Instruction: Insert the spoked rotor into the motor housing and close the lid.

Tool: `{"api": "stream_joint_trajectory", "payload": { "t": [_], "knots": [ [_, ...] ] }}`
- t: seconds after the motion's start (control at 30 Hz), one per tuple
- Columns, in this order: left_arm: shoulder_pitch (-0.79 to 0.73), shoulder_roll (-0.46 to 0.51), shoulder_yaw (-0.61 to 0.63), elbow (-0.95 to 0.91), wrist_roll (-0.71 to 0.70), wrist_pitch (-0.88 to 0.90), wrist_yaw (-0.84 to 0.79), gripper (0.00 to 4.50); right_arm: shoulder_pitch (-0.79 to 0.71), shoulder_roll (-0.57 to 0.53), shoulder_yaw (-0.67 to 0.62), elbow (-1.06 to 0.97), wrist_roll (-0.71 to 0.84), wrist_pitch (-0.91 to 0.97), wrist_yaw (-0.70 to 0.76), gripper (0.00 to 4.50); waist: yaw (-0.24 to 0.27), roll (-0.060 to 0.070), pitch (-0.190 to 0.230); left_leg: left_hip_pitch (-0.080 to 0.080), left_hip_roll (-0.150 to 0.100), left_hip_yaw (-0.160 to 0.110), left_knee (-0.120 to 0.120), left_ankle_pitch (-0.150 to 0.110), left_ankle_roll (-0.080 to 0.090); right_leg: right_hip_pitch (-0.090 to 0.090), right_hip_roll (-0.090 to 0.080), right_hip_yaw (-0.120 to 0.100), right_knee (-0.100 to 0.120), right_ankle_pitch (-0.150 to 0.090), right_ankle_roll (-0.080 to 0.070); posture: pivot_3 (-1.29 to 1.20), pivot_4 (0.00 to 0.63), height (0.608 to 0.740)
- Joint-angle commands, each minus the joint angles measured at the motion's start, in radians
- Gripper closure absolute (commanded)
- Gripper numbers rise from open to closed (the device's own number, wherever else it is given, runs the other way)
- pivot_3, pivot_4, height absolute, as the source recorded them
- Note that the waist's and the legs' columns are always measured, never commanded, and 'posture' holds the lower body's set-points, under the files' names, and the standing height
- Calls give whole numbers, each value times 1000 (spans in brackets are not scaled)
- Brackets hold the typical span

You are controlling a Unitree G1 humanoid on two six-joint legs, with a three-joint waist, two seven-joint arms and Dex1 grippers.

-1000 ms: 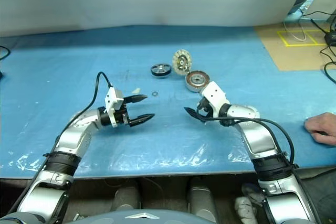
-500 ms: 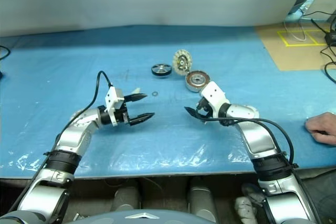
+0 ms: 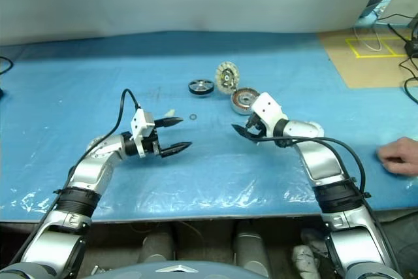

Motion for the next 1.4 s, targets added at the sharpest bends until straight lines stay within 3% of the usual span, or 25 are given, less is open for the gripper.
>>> {"api": "stream_joint_trajectory", "payload": {
  "t": [0.03, 0.23, 0.37, 0.53, 1.1, 1.4],
  "knots": [
    [1, 1, 11, -16, -2, -21, 4, 14, -82, -18, 21, 31, -27, -45, 33, 37, -5, 0, 0, 0, 0, 0, 0, 0, 0, 0, 0, 0, 0, 0, 0, 0, 150, 740],
    [-6, -11, 4, 4, 7, -35, 9, 14, -268, -30, 130, 242, -143, -161, 112, 37, -6, 0, 0, 0, 0, 0, 1, 0, 0, 0, 0, 0, 2, 0, -1, 0, 150, 740],
    [-4, -18, 3, 7, 10, -45, 18, 14, -377, -31, 126, 354, -130, -225, 192, 37, -4, 0, 0, 0, 0, 0, 1, 0, 0, 0, 0, -1, 1, 0, -1, 0, 150, 740],
    [33, -21, 6, -18, 10, -48, 32, 14, -412, -44, 116, 385, -123, -265, 254, 37, -2, 0, 0, -1, 1, 0, 1, 1, 2, -1, 0, -2, 3, 0, -1, 0, 150, 740],
    [40, -7, 1, -37, 13, -40, 28, 14, -364, -66, 83, 318, -96, -253, 308, 37, -2, -1, 0, 0, 2, 0, 4, 0, 2, -1, 0, -1, 6, 0, -3, 0, 150, 740],
    [39, -4, -5, -41, 13, -34, 18, 14, -186, -246, 8, 42, -6, -126, 443, 37, 14, -1, 1, 0, 2, 0, 3, 0, 2, -1, 0, -1, 5, 0, -3, 0, 150, 740]
  ]
}}
